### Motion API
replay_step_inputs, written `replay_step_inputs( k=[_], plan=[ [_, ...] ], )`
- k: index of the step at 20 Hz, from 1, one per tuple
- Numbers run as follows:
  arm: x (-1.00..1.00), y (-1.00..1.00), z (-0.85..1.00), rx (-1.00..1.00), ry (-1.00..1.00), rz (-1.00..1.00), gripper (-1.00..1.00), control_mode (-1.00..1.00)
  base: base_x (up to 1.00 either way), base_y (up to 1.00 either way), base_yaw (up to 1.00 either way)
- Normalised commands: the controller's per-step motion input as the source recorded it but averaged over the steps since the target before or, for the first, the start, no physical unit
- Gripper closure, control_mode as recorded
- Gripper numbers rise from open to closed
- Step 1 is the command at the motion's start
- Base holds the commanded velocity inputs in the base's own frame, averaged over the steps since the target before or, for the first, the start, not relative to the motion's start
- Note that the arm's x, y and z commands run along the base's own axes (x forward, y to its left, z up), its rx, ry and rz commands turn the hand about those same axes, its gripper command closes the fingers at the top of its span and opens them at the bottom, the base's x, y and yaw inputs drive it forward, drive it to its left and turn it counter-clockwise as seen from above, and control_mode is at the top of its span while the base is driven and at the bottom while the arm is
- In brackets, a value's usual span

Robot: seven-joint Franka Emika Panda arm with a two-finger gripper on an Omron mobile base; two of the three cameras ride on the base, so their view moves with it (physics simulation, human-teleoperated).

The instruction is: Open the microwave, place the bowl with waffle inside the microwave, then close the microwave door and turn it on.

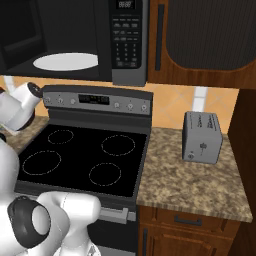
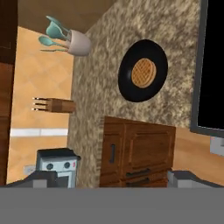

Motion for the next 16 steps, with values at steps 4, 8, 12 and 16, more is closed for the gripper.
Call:
replay_step_inputs(
  k=[4, 8, 12, 16],
  plan=[
    [0.69, 0.27, -1.00, -0.53, 0.00, 0.00, -1.00, -1.00, 0.00, 0.00, 0.00],
    [0.60, 0.35, -1.00, -0.54, 0.00, 0.00, -1.00, -1.00, 0.00, 0.00, 0.00],
    [0.61, 0.10, -0.96, -0.35, 0.00, -0.01, -1.00, -1.00, 0.00, 0.00, 0.00],
    [0.50, 0.00, -0.73, -0.23, 0.00, 0.00, -1.00, -1.00, 0.00, 0.00, 0.00]
  ],
)
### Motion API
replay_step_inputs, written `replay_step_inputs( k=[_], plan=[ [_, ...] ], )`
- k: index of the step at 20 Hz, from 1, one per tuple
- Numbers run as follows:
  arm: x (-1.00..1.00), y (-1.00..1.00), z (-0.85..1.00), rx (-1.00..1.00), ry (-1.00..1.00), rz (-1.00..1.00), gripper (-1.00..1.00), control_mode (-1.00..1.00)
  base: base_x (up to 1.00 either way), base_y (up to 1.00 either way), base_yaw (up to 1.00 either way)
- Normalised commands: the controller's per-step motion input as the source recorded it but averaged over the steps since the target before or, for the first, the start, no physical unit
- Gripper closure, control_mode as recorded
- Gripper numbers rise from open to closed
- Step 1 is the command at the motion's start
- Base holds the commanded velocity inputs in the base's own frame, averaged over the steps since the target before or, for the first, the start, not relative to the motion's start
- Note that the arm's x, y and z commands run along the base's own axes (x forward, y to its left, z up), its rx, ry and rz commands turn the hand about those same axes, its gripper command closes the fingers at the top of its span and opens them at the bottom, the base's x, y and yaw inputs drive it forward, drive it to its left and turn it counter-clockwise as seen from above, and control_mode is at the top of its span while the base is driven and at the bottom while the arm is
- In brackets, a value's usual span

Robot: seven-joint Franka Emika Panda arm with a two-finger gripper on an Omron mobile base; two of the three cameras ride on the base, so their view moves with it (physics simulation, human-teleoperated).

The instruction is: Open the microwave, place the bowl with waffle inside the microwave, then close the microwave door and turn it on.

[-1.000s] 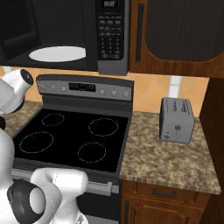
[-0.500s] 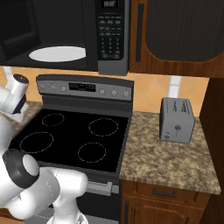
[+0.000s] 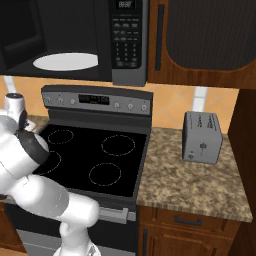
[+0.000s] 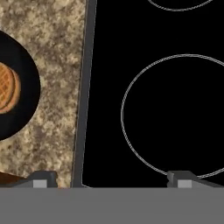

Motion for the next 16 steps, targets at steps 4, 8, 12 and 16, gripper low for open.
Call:
replay_step_inputs(
  k=[4, 8, 12, 16],
  plan=[
    [0.18, 0.01, -0.31, -0.18, 0.00, 0.00, -1.00, -1.00, 0.00, 0.00, 0.00],
    [0.00, 0.21, -0.15, -0.03, 0.00, 0.00, -1.00, -1.00, 0.00, 0.00, 0.00],
    [0.03, 0.23, -0.32, 0.00, 0.02, 0.00, -1.00, -1.00, 0.00, 0.00, 0.00],
    [0.05, 0.31, -0.44, 0.00, 0.01, 0.00, -1.00, -1.00, 0.00, 0.00, 0.00]
  ],
)
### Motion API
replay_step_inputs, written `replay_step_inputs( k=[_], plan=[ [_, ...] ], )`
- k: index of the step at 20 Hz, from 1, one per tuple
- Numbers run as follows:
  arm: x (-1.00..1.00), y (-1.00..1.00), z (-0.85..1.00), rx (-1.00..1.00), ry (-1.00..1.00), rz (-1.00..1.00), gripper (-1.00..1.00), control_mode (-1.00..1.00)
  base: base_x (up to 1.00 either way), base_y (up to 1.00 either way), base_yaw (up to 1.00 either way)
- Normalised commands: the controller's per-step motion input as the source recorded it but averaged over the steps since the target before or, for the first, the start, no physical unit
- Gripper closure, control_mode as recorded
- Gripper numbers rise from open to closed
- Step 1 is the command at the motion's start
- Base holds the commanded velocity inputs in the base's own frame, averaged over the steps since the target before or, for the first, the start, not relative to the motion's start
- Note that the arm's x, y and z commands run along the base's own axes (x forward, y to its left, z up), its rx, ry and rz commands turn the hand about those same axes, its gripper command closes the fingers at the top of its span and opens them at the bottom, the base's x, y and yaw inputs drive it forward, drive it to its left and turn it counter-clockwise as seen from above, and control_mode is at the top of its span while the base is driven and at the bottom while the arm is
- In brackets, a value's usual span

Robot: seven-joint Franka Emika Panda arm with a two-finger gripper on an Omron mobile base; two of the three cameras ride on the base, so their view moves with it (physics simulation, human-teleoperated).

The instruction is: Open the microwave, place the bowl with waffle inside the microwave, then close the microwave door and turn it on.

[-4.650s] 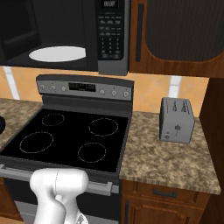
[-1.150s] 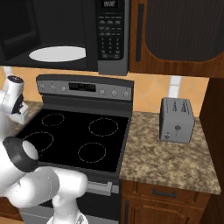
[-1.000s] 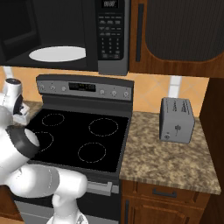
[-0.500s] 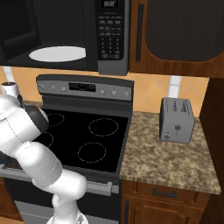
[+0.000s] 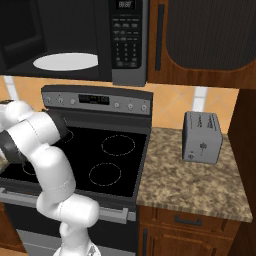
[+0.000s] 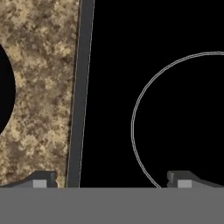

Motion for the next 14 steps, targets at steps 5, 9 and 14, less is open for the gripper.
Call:
replay_step_inputs(
  k=[5, 9, 14],
  plan=[
    [0.00, 0.40, -0.03, 0.00, 0.01, 0.00, -1.00, -1.00, 0.00, 0.00, 0.00],
    [0.01, 0.12, 0.07, 0.00, 0.04, 0.00, -1.00, -1.00, 0.00, 0.00, 0.00],
    [0.12, 0.08, 0.01, 0.00, 0.11, 0.00, -1.00, -1.00, 0.00, 0.00, 0.00]
  ],
)
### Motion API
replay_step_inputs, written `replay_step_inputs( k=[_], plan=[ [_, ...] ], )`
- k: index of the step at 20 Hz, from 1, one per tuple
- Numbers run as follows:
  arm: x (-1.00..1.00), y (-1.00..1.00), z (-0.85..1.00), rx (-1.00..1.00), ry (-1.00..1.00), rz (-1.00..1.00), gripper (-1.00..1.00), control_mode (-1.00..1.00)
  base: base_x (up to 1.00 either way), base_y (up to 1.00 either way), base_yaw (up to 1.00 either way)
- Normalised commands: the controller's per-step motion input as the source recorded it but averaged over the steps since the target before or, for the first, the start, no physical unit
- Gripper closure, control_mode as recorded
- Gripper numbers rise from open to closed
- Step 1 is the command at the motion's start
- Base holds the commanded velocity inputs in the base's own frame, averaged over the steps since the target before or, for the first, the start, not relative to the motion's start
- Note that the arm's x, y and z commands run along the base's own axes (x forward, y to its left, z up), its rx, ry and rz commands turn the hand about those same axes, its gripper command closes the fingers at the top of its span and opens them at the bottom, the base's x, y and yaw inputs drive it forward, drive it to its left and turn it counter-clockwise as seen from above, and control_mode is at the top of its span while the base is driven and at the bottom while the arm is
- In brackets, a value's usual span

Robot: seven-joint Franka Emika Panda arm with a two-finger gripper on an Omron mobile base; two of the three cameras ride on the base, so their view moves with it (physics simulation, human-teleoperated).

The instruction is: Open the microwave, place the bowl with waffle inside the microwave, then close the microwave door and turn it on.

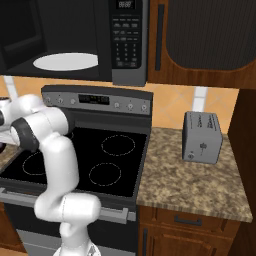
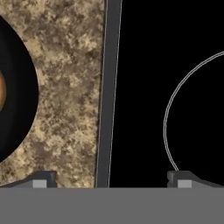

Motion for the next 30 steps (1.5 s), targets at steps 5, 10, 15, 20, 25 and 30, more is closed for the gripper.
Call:
replay_step_inputs(
  k=[5, 10, 15, 20, 25, 30],
  plan=[
    [0.17, 0.24, -0.12, 0.03, 0.06, 0.00, -1.00, -1.00, 0.00, 0.00, 0.00],
    [0.15, 0.37, -0.07, 0.01, 0.09, 0.00, -1.00, -1.00, 0.00, 0.00, 0.00],
    [0.14, 0.44, -0.03, 0.00, 0.08, 0.00, -1.00, -1.00, 0.00, 0.00, 0.00],
    [0.12, 0.60, -0.29, -0.01, 0.05, 0.00, -1.00, -1.00, 0.00, 0.00, 0.00],
    [0.18, 0.48, -0.47, -0.02, 0.00, 0.00, -1.00, -1.00, 0.00, 0.00, 0.00],
    [0.16, 0.31, -0.32, 0.00, 0.00, 0.00, -1.00, -1.00, 0.00, 0.00, 0.00]
  ],
)
